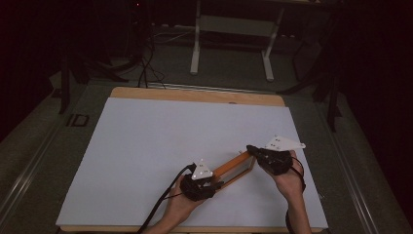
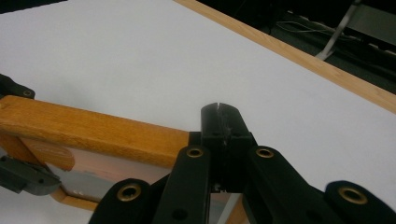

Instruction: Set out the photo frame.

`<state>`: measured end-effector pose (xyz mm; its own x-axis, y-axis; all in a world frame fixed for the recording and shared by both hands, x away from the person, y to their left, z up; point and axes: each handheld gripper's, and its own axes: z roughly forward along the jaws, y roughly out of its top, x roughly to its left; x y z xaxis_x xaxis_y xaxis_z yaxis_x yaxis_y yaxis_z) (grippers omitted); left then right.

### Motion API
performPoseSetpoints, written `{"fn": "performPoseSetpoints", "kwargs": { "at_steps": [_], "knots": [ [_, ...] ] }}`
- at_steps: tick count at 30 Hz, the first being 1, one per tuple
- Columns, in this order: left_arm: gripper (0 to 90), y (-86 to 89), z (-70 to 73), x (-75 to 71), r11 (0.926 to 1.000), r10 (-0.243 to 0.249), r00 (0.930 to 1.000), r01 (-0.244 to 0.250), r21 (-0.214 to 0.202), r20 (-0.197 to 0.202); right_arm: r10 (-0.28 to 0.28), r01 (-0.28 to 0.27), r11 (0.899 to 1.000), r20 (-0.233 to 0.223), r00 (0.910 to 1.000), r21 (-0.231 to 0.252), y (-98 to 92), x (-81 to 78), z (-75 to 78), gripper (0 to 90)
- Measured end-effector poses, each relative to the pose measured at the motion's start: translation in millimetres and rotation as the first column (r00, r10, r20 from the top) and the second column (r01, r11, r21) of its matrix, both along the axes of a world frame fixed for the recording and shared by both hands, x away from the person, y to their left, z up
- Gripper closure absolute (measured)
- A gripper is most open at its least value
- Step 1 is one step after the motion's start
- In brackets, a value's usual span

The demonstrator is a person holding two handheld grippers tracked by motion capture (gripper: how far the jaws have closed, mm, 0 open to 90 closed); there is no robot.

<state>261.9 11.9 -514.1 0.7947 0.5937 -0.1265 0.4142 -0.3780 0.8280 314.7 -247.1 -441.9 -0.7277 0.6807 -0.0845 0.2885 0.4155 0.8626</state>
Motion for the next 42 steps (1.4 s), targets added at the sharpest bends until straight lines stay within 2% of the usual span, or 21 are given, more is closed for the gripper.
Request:
{"fn": "performPoseSetpoints", "kwargs": {
  "at_steps": [1,3,7,12,17,21,25,31,35,39,42],
  "knots": [
    [67.7,-0.6,0.2,-1.0,0.9999,0.002,0.9999,-0.002,0.011,0.013,-0.001,0.001,1.000,0.000,1.0000,0.001,0.1,0.1,-0.1,89.7],
    [68.5,-1.2,1.1,-1.0,0.9998,-0.008,0.9998,0.008,0.021,0.016,-0.002,0.002,1.000,0.004,1.0000,0.000,1.0,0.8,-0.3,89.7],
    [69.1,2.0,5.3,2.5,0.9995,-0.020,0.9997,0.021,0.023,-0.012,-0.005,0.005,1.000,0.009,1.0000,-0.004,1.4,1.0,0.1,88.5],
    [69.3,13.5,17.9,8.9,0.9985,-0.050,0.9983,0.051,0.019,-0.030,-0.005,0.005,1.000,0.002,1.0000,0.017,-2.4,0.5,3.1,77.9],
    [69.3,28.1,32.8,15.6,0.9948,-0.095,0.9947,0.096,0.034,-0.040,0.025,-0.026,0.999,0.007,0.9997,0.021,-2.7,-2.4,8.0,68.7],
    [69.2,40.6,46.6,17.4,0.9887,-0.136,0.9905,0.137,0.061,-0.023,0.056,-0.057,0.997,0.007,0.9984,0.056,-2.5,-3.6,10.5,63.7],
    [69.2,54.1,59.4,18.7,0.9854,-0.161,0.9870,0.161,0.055,-0.009,0.103,-0.103,0.993,0.000,0.9947,0.061,1.2,-4.2,10.4,58.2],
    [69.2,71.4,71.3,20.5,0.9793,-0.198,0.9801,0.198,0.042,0.000,0.201,-0.201,0.977,0.003,0.9795,0.063,13.0,-6.1,11.2,49.8],
    [69.2,76.6,75.4,19.1,0.9708,-0.232,0.9727,0.231,0.065,0.008,0.282,-0.280,0.958,-0.010,0.9595,0.062,23.2,-7.6,11.2,44.4],
    [69.2,76.5,77.7,15.4,0.9574,-0.275,0.9610,0.270,0.101,0.033,0.332,-0.331,0.943,-0.031,0.9428,0.037,35.3,-8.3,7.8,39.8],
    [69.2,76.9,79.1,13.4,0.9490,-0.300,0.9529,0.293,0.117,0.046,0.381,-0.380,0.925,-0.052,0.9232,0.030,45.1,-8.8,3.8,36.9]
  ]
}}
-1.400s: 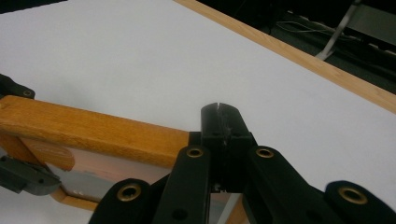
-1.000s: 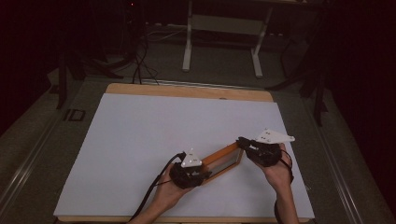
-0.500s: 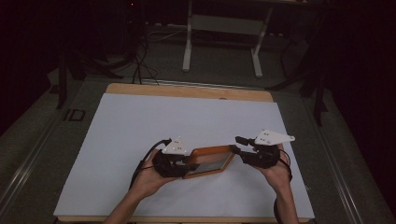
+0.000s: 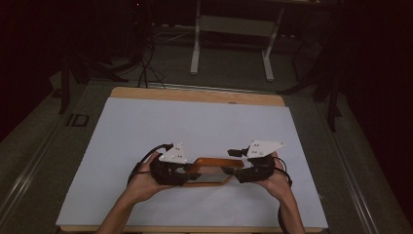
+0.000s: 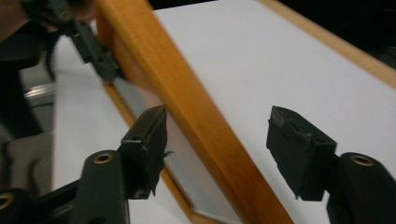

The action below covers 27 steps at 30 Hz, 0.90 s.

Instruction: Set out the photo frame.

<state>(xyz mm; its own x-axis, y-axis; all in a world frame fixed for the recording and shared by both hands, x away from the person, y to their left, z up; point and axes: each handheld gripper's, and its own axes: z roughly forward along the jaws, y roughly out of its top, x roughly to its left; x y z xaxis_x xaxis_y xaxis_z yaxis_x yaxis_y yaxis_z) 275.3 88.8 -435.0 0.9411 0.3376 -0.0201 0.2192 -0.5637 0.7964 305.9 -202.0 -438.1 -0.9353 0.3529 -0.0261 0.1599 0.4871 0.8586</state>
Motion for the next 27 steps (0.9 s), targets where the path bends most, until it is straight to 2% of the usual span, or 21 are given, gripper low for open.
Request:
{"fn": "performPoseSetpoints", "kwargs": {
  "at_steps": [4,6,9,12,15,18,21,24,27],
  "knots": [
    [69.1,1.6,0.8,-1.7,0.9995,-0.031,0.9994,0.031,0.005,0.012,0.053,-0.053,0.998,0.000,0.9986,-0.039,13.2,-0.9,-4.9,37.6],
    [69.1,2.3,0.7,-1.3,0.9995,-0.033,0.9994,0.033,0.003,0.010,0.082,-0.082,0.996,-0.001,0.9966,-0.047,17.1,-1.6,-6.2,46.0],
    [68.7,4.5,-0.6,0.2,0.9995,-0.033,0.9994,0.033,-0.002,0.013,0.105,-0.104,0.993,0.012,0.9944,-0.057,18.6,-2.7,-5.8,50.8],
    [66.1,8.2,-2.6,4.6,0.9998,-0.001,1.0000,0.001,-0.022,0.002,0.128,-0.126,0.990,0.019,0.9916,-0.063,15.7,-4.0,-4.2,58.5],
    [62.4,12.2,-4.9,10.4,0.9971,0.025,0.9988,-0.028,-0.071,-0.043,0.138,-0.135,0.988,0.031,0.9900,-0.077,15.9,-6.4,-3.4,61.2],
    [57.4,18.4,-6.4,15.6,0.9923,0.061,0.9952,-0.069,-0.104,-0.076,0.151,-0.145,0.984,0.053,0.9871,-0.101,18.5,-9.0,-2.2,64.3],
    [51.5,24.9,-6.4,18.7,0.9864,0.090,0.9917,-0.101,-0.130,-0.091,0.152,-0.145,0.984,0.062,0.9865,-0.108,18.2,-9.8,-1.9,66.4],
    [46.3,29.1,-6.9,20.4,0.9820,0.112,0.9896,-0.124,-0.143,-0.090,0.142,-0.136,0.985,0.059,0.9881,-0.102,14.6,-8.7,-2.2,68.1],
    [44.4,33.6,-7.9,22.0,0.9775,0.122,0.9882,-0.136,-0.162,-0.093,0.130,-0.124,0.988,0.057,0.9899,-0.095,9.4,-7.8,-2.3,68.8]
  ]
}}
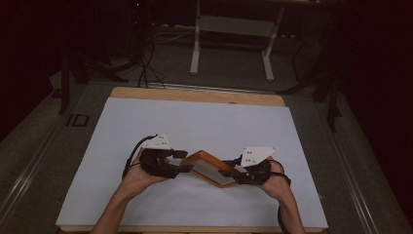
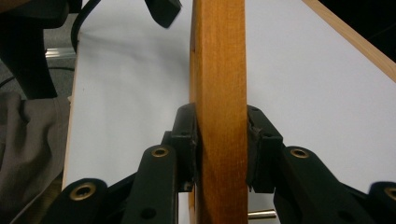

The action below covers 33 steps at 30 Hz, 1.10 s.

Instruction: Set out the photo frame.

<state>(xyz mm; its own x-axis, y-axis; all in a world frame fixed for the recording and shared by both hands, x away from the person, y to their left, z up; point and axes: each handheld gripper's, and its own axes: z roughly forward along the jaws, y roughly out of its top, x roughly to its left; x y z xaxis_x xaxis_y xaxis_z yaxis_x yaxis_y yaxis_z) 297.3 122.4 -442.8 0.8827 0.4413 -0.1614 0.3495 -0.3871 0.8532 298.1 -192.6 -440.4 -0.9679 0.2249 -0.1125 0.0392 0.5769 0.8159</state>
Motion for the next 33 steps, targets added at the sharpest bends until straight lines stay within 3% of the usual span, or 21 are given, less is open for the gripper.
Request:
{"fn": "performPoseSetpoints", "kwargs": {
  "at_steps": [5,16,33],
  "knots": [
    [41.5,4.7,-2.0,2.4,0.9991,0.037,0.9993,-0.036,-0.023,0.009,0.004,-0.004,1.000,-0.006,1.0000,0.002,-6.8,0.1,-0.1,68.9],
    [37.0,10.9,-13.2,9.9,0.9975,0.038,0.9986,-0.040,-0.058,-0.035,-0.006,0.006,1.000,-0.019,0.9998,0.007,-18.4,0.3,-1.2,68.9],
    [37.0,-19.0,-44.7,12.6,0.9978,-0.056,0.9965,0.054,-0.038,-0.062,-0.016,0.017,1.000,-0.026,0.9995,0.013,-28.4,1.1,-2.8,68.8]
  ]
}}
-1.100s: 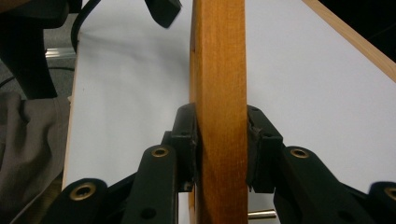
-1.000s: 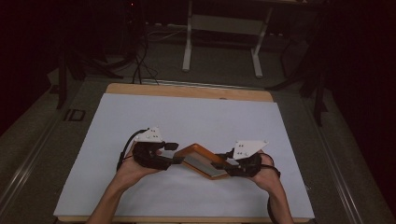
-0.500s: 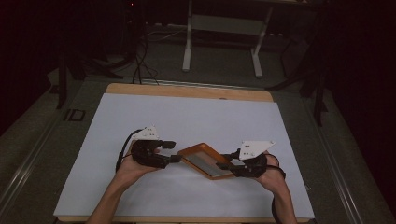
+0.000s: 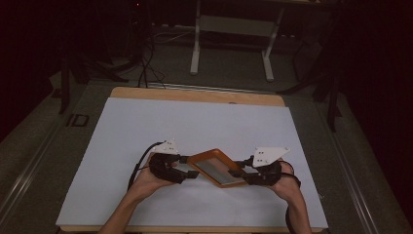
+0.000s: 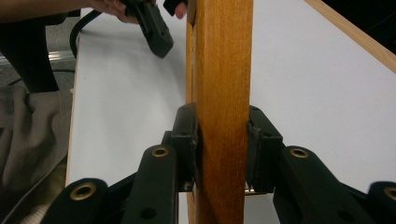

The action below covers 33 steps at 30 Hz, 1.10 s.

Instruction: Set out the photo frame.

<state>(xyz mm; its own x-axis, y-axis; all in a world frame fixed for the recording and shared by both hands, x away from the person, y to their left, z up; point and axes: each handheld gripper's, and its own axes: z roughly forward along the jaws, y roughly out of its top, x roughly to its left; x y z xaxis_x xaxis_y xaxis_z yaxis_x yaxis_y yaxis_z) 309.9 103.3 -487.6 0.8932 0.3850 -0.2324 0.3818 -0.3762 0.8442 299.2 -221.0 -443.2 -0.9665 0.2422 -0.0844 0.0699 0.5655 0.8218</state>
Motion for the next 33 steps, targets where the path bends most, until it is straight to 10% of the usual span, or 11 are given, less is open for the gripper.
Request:
{"fn": "performPoseSetpoints", "kwargs": {
  "at_steps": [33],
  "knots": [
    [57.0,-39.9,-20.3,-2.0,0.9990,-0.013,0.9994,0.015,-0.042,0.031,0.015,-0.015,1.000,-0.010,0.9998,-0.020,-16.0,0.5,-1.7,68.5]
  ]
}}
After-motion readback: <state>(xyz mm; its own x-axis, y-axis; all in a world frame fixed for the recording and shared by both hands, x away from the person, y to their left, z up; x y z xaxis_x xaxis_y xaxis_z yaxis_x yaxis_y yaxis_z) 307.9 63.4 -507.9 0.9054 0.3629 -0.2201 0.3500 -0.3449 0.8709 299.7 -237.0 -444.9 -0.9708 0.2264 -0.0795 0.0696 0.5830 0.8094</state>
